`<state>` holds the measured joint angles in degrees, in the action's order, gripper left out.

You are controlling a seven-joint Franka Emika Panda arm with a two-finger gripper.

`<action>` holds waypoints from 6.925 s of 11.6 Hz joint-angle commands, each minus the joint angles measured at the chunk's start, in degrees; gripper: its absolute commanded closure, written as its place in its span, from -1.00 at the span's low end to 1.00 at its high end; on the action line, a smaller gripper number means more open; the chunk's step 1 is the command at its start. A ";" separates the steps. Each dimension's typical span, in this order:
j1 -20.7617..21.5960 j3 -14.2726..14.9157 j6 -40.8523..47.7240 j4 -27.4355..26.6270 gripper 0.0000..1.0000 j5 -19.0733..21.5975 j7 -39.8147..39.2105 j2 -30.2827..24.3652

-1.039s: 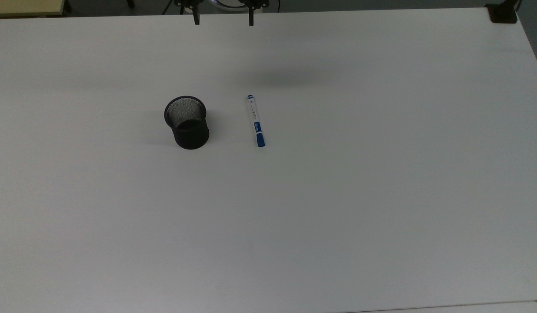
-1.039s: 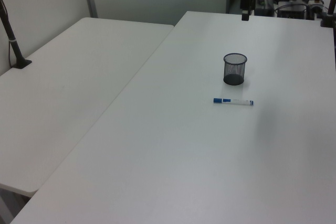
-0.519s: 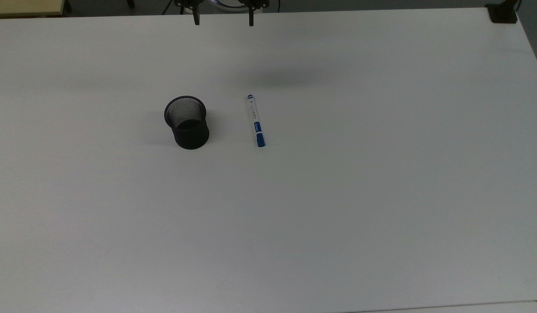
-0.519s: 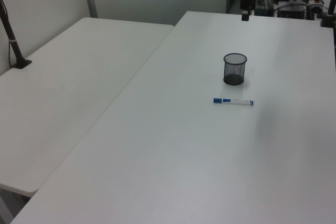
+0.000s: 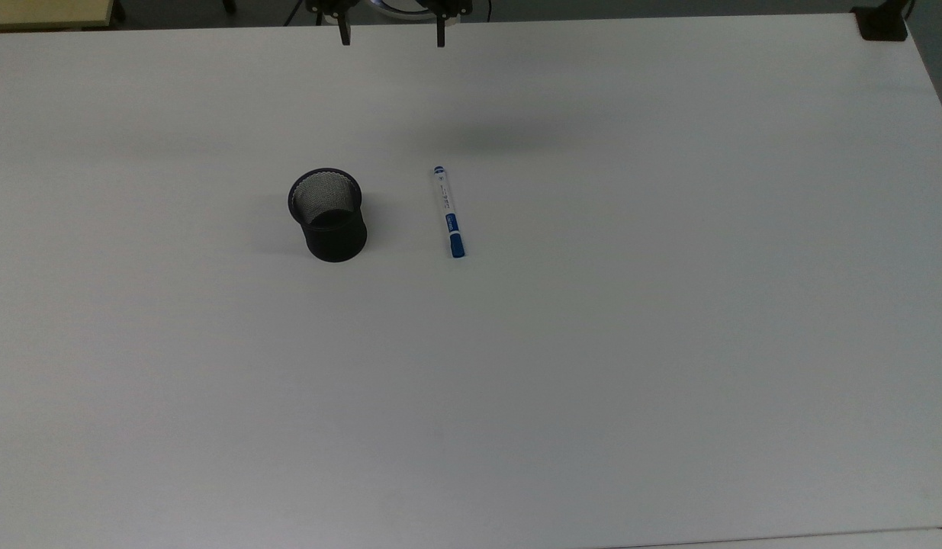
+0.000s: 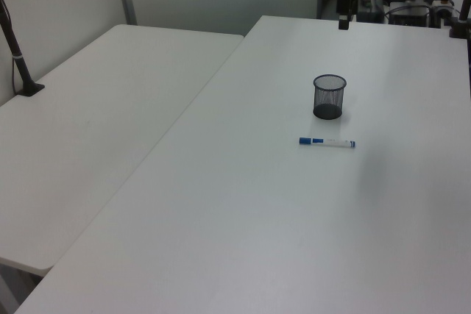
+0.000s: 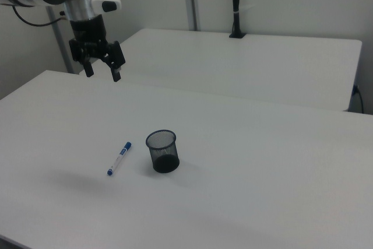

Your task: Insert the marker

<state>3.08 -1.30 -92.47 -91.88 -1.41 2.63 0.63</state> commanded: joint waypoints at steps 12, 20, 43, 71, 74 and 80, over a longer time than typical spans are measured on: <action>4.30 -0.28 -12.79 -8.91 -1.00 -0.26 -7.56 9.30; 6.06 -0.28 -27.67 -12.62 -0.49 -4.30 -0.18 18.53; 7.29 -0.36 -31.72 -11.49 0.83 -6.41 2.73 21.80; -10.55 -0.01 -63.54 -30.99 -0.25 -9.84 4.66 2.63; -10.03 -0.10 -62.92 -29.42 -1.00 -9.49 5.63 2.36; -0.29 -0.28 -32.74 -14.50 -1.00 -7.12 5.37 2.80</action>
<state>-2.27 -1.92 -136.28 -111.95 -9.71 7.06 3.81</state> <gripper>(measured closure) 0.000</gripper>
